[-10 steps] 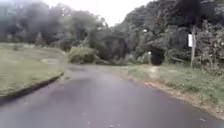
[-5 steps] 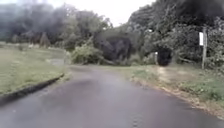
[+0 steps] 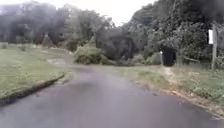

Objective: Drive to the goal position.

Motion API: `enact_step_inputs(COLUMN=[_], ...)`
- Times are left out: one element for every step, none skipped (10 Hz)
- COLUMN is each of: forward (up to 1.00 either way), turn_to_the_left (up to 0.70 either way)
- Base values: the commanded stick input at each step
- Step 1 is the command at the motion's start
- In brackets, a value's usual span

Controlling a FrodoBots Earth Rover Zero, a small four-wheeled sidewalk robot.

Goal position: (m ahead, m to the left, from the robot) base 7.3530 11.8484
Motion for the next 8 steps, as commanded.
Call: enact_step_inputs(forward=[0.70,0.70,0.70,0.70,0.70,0.70,0.70,0.70], turn_to_the_left=[0.00,0.00,0.00,0.00,0.00,0.00,0.00,0.00])
